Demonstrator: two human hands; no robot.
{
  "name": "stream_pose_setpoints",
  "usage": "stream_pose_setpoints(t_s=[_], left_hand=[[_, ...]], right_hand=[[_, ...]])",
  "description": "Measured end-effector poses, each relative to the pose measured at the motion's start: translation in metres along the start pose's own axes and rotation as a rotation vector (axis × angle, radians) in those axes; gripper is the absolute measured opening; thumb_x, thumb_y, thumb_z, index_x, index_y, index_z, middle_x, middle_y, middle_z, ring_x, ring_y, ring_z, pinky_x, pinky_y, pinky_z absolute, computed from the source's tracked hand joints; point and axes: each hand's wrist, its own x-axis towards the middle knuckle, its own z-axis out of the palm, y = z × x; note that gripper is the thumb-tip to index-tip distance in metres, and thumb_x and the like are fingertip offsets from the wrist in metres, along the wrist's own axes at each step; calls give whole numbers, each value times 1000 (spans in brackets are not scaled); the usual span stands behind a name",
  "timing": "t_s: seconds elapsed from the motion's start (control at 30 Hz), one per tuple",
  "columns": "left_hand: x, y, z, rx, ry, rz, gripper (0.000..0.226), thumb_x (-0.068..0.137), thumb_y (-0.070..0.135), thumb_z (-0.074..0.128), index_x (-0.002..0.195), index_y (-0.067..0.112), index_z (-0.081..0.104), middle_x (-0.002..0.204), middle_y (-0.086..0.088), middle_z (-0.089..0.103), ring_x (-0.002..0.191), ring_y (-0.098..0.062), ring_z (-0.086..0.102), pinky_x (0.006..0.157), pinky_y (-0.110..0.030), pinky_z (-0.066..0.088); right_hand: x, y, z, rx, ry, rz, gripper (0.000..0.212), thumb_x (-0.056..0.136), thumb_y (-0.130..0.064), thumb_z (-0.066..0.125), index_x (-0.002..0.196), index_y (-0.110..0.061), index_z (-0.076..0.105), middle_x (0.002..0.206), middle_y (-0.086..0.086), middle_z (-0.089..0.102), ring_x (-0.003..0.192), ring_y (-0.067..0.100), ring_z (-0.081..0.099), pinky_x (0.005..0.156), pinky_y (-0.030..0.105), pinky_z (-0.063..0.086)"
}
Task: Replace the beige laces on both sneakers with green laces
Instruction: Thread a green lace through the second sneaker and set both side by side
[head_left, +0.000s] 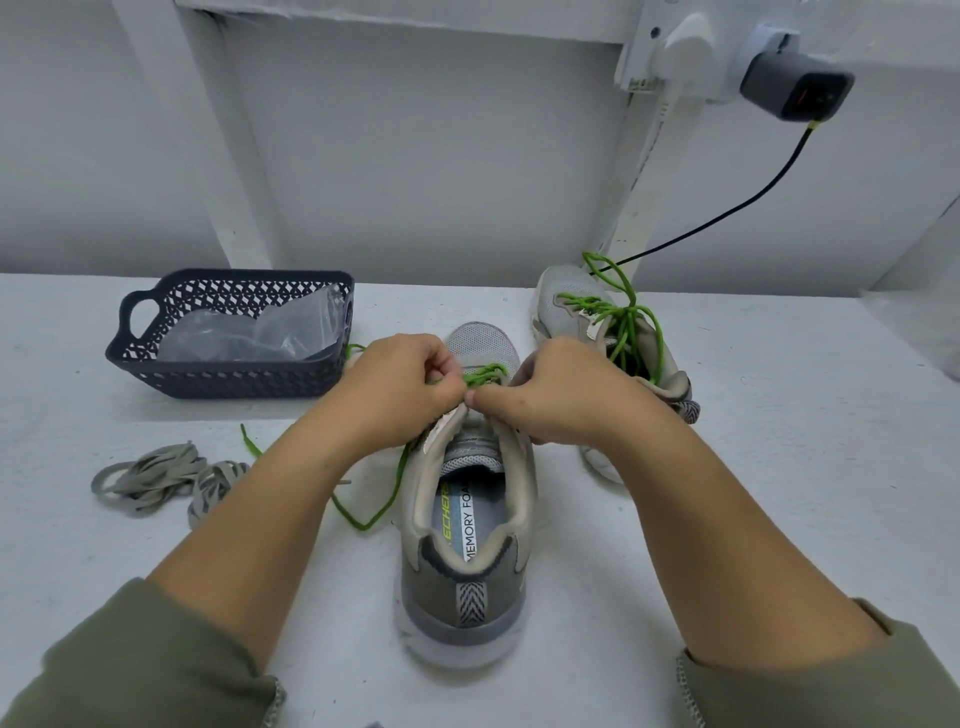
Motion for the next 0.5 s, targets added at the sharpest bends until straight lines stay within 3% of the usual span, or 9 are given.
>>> stream_pose_setpoints(t_s=[0.13,0.23,0.33,0.5], left_hand=[[5,3,-3,48,-126,0,11,90,22,55,81,27,58,70,11,56,60,-4,47,59,-26,36],[7,4,-1,68,-119,6,7,90,30,63,85,29,68,75,9,63,65,0,51,62,-22,36],[8,7,-1,91,-74,-11,7,86,35,70,86,29,74,76,9,64,74,-6,54,69,-19,38],[9,5,6,48,-67,-32,13,87,34,67,82,24,73,76,7,69,75,-11,59,69,-22,43]], right_hand=[[4,-3,2,-52,22,14,30,84,-33,57,63,-12,54,59,3,57,56,19,54,48,23,39],[4,4,10,-79,43,16,27,89,-31,55,78,-9,65,66,6,58,61,22,56,48,24,38],[3,11,11,-54,55,-16,26,91,-29,53,88,-11,72,76,8,66,70,24,62,54,25,43],[1,16,11,-28,67,-38,26,89,-24,51,69,-13,63,61,4,56,51,19,48,43,21,35]])
